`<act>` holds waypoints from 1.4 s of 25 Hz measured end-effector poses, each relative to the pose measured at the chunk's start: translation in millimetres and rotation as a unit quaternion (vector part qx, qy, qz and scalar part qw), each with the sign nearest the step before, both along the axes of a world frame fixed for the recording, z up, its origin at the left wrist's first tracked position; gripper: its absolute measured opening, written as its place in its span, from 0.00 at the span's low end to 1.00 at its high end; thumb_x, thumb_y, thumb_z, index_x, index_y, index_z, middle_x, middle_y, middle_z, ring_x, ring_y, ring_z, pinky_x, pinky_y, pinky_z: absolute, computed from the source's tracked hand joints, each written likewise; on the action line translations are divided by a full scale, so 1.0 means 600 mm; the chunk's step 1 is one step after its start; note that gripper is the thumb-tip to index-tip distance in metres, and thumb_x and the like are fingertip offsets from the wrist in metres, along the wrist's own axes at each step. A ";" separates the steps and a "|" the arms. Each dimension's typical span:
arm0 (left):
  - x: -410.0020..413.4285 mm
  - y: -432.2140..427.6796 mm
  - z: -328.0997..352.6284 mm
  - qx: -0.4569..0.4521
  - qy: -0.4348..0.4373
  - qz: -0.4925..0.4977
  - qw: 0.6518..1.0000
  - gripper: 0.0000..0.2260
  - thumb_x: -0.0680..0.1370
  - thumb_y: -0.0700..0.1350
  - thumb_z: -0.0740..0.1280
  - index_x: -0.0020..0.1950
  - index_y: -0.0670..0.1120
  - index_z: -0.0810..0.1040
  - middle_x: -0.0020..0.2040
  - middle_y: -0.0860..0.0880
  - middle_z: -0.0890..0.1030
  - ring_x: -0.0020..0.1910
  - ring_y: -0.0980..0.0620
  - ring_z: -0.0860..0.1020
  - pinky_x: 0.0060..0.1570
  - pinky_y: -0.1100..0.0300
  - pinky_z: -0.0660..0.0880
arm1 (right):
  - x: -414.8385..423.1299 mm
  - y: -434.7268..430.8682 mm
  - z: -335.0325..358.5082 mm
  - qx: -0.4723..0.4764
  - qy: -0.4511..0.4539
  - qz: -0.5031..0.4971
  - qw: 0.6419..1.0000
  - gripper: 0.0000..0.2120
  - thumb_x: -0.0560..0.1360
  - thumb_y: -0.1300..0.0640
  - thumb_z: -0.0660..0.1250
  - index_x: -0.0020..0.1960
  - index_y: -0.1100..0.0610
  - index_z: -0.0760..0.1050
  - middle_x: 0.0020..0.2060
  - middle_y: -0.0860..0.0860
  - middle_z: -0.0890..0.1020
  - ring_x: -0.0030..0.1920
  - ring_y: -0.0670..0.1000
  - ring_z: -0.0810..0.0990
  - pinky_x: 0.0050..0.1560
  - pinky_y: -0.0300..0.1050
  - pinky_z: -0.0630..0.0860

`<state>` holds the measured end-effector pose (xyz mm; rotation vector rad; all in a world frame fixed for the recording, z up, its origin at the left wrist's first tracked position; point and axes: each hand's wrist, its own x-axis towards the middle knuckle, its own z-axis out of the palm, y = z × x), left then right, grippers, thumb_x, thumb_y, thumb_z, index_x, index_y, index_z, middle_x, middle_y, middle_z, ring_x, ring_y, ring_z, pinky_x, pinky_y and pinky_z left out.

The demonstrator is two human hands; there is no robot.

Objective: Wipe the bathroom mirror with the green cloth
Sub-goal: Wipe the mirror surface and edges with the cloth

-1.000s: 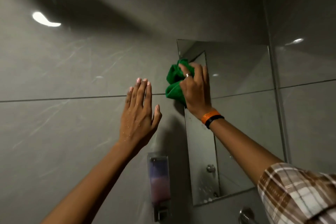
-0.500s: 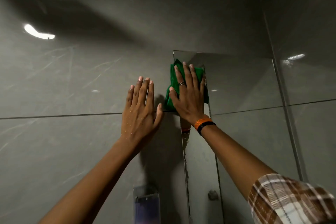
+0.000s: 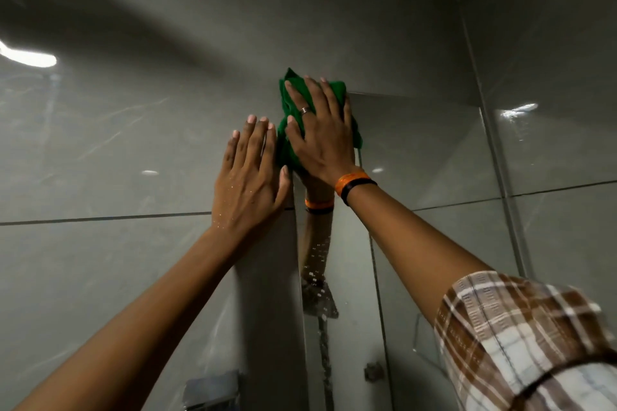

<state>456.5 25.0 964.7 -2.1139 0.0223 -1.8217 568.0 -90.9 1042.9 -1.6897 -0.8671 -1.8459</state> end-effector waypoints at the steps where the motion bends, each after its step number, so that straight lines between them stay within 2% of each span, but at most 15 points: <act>1: 0.007 -0.006 0.000 0.004 -0.001 -0.001 1.000 0.33 0.80 0.56 0.45 0.81 0.37 0.53 0.81 0.36 0.54 0.82 0.41 0.49 0.81 0.48 0.45 | 0.009 -0.009 0.005 0.012 0.006 -0.001 1.000 0.28 0.80 0.45 0.53 0.80 0.47 0.60 0.81 0.54 0.62 0.81 0.58 0.55 0.79 0.69 0.49; 6: 0.037 -0.025 -0.011 0.017 -0.025 -0.016 0.999 0.33 0.81 0.55 0.49 0.80 0.35 0.56 0.81 0.36 0.57 0.81 0.42 0.52 0.80 0.45 0.50 | 0.073 -0.084 0.023 0.079 0.059 -0.019 0.995 0.27 0.81 0.45 0.54 0.80 0.45 0.60 0.81 0.53 0.61 0.82 0.56 0.54 0.80 0.70 0.44; 15: 0.051 -0.029 -0.008 0.002 -0.038 -0.001 0.999 0.34 0.81 0.56 0.47 0.80 0.35 0.53 0.81 0.36 0.55 0.81 0.42 0.50 0.80 0.44 0.49 | 0.174 -0.198 0.033 0.118 0.068 -0.053 0.989 0.28 0.80 0.45 0.51 0.79 0.47 0.62 0.79 0.55 0.65 0.81 0.57 0.57 0.80 0.67 0.44; 23: 0.059 -0.023 -0.025 0.002 -0.041 0.020 0.999 0.33 0.82 0.57 0.47 0.81 0.37 0.52 0.82 0.37 0.54 0.82 0.43 0.49 0.80 0.46 0.47 | 0.245 -0.290 0.032 0.134 0.098 -0.091 0.982 0.28 0.81 0.46 0.50 0.79 0.49 0.61 0.78 0.58 0.66 0.80 0.58 0.60 0.81 0.65 0.41; 27: 0.068 -0.011 -0.035 0.014 -0.042 0.031 0.998 0.33 0.82 0.58 0.47 0.81 0.38 0.52 0.82 0.38 0.54 0.82 0.45 0.47 0.81 0.51 0.42 | 0.285 -0.346 0.035 0.147 0.126 -0.099 0.976 0.26 0.83 0.48 0.52 0.80 0.50 0.60 0.78 0.59 0.66 0.79 0.59 0.61 0.81 0.64 0.44; 31: 0.069 -0.007 -0.042 0.023 -0.038 0.045 0.998 0.34 0.82 0.59 0.47 0.82 0.39 0.50 0.82 0.38 0.52 0.83 0.47 0.45 0.81 0.51 0.41 | 0.319 -0.406 0.037 0.166 0.175 -0.095 0.966 0.26 0.83 0.48 0.53 0.81 0.48 0.57 0.78 0.59 0.65 0.78 0.61 0.62 0.81 0.63 0.47; 35: 0.069 -0.010 -0.050 0.028 -0.043 0.034 0.998 0.34 0.82 0.59 0.47 0.81 0.38 0.50 0.82 0.38 0.52 0.83 0.46 0.46 0.81 0.49 0.44 | 0.332 -0.416 0.029 0.171 0.171 -0.077 0.967 0.26 0.83 0.49 0.54 0.81 0.49 0.57 0.78 0.59 0.65 0.78 0.61 0.61 0.82 0.62 0.46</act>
